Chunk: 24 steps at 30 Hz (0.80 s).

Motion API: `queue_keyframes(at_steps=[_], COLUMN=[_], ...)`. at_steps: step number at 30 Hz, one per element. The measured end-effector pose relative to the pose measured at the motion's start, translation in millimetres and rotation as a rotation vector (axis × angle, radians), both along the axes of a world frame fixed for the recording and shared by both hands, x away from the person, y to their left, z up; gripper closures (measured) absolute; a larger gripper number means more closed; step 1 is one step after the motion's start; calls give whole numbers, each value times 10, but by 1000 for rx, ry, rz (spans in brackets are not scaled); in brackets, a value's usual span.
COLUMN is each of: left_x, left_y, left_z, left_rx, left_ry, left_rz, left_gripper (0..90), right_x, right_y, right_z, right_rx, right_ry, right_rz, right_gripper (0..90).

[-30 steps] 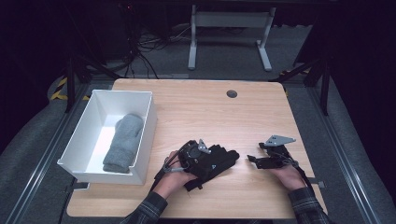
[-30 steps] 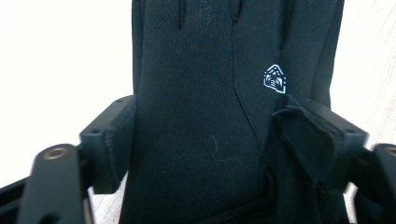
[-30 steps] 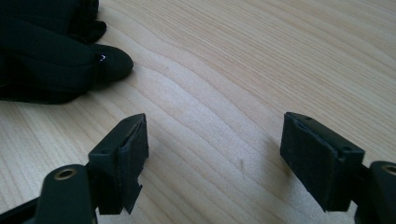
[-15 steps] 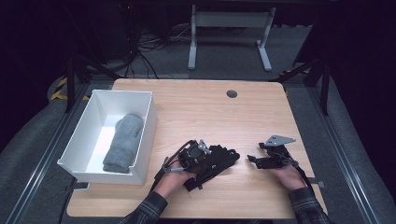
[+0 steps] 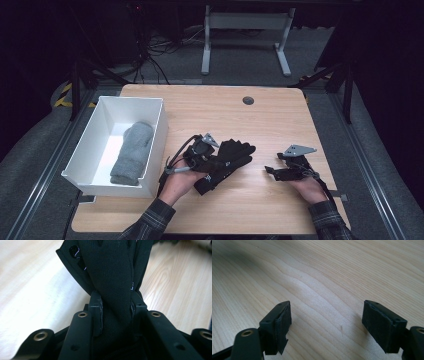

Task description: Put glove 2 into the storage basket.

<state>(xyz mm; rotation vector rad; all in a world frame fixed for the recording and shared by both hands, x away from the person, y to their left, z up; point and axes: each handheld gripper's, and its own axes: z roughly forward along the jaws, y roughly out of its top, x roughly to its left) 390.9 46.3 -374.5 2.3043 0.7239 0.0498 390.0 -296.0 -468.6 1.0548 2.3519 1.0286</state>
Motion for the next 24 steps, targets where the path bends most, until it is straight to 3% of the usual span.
queue_keyframes(at_steps=[13, 18, 24], left_x=[67, 92, 136], left_y=[367, 605, 942], left_z=[647, 886, 1079], left_rx=[-7, -18, -32], left_ry=[-25, -47, -72], left_rz=[56, 105, 181], left_gripper=[706, 706, 705], right_x=[0, 0, 0], right_y=[0, 0, 0], right_z=[0, 0, 0], right_rx=[0, 0, -1], right_ry=[0, 0, 0], right_rz=[0, 0, 0], right_gripper=[242, 242, 242])
